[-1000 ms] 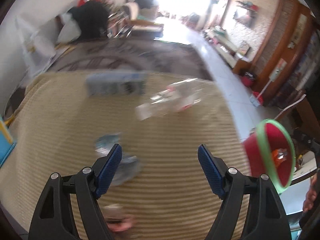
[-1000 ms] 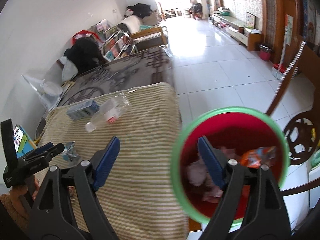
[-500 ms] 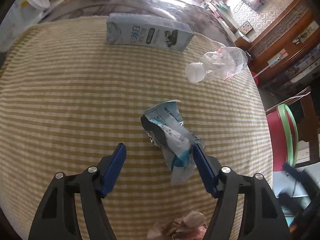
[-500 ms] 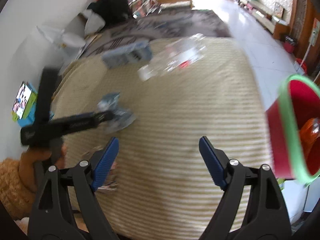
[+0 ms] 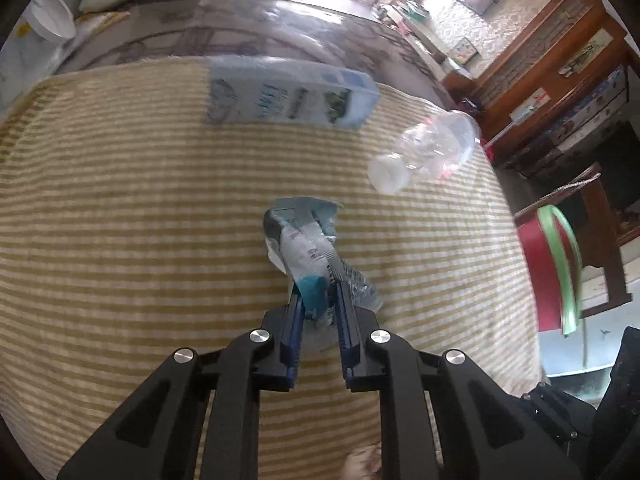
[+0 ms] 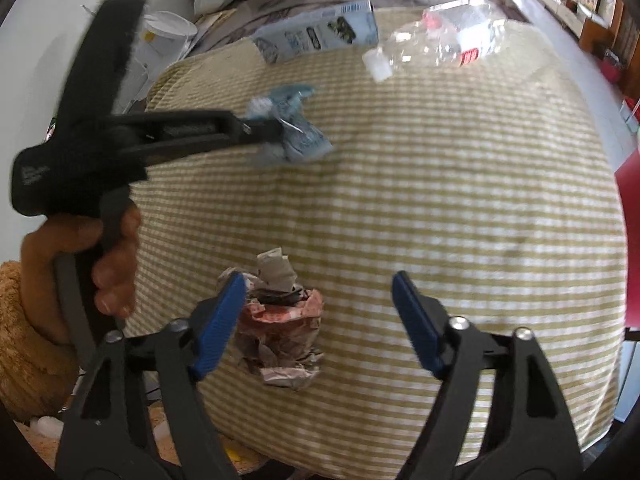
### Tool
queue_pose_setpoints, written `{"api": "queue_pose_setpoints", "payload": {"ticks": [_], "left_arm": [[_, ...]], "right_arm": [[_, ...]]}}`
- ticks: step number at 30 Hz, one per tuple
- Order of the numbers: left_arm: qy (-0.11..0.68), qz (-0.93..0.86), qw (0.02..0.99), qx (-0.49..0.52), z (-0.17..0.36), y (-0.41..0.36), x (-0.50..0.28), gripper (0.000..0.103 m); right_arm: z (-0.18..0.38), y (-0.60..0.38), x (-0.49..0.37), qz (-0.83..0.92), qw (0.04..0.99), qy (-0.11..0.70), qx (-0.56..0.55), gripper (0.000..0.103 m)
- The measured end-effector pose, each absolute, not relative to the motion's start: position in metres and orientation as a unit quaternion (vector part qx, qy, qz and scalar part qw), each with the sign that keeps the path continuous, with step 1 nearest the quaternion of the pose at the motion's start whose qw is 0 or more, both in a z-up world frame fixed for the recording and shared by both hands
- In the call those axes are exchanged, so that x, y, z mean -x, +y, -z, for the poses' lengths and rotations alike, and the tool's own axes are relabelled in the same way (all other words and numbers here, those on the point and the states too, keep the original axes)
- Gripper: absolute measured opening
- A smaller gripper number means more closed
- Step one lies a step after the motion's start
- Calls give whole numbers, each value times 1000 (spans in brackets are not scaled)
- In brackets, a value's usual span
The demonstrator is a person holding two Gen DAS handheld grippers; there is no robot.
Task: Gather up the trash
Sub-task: 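Grasp the blue-white wrapper with the left tool while the right tool grasps crumpled pink paper, then carry the blue-white wrapper and pink paper over the red bin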
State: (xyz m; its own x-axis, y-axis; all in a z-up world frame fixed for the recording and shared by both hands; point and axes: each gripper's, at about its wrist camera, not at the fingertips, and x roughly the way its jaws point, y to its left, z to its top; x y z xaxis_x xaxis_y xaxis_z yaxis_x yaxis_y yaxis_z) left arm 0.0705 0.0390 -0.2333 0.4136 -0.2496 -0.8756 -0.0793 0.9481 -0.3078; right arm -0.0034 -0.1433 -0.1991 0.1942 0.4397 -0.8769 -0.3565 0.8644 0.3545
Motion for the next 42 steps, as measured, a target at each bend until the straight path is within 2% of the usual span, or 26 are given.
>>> {"api": "queue_pose_setpoints", "payload": {"ticks": [2,4,10,15,16,17,18,19,21,22,32,38,42], "left_arm": [[537,46,828,152,232,46,-69,38],[531,38,833,152,231,52,-67,46],[529,43,834,153,234,51,-70,54],[534,56,834,128,241,36,-76,52],[536,57,833,124,243,34,-77,51],[539,59,832,120,245,32,-78,41],[545,62,828,119,249,30,-79,33],[550,64,824,119,251,29,-80,23],[543,65,829,114,248,27,-78,21],[538,66,833,109,245,26,-77,18],[424,65,902,41,165,6,-58,18],[396,63,915,42,135,-1,-47,18],[386,65,919,41,125,-7,-44,18]], "right_arm": [[202,-141,3,-259,768,584,-40,68],[202,-139,4,-259,766,586,-41,68],[204,-129,10,-273,757,593,-34,70],[214,-116,17,-288,741,607,-14,67],[217,-113,19,-294,735,611,-11,56],[219,-112,20,-299,730,614,-12,45],[219,-111,22,-297,732,613,-10,45],[217,-112,22,-297,735,609,-9,40],[211,-116,22,-295,743,601,-17,37],[207,-120,21,-291,750,594,-20,32],[128,-170,8,-217,859,462,-43,32],[89,-194,4,-188,906,375,-48,31],[72,-212,3,-185,918,346,-56,31]]}}
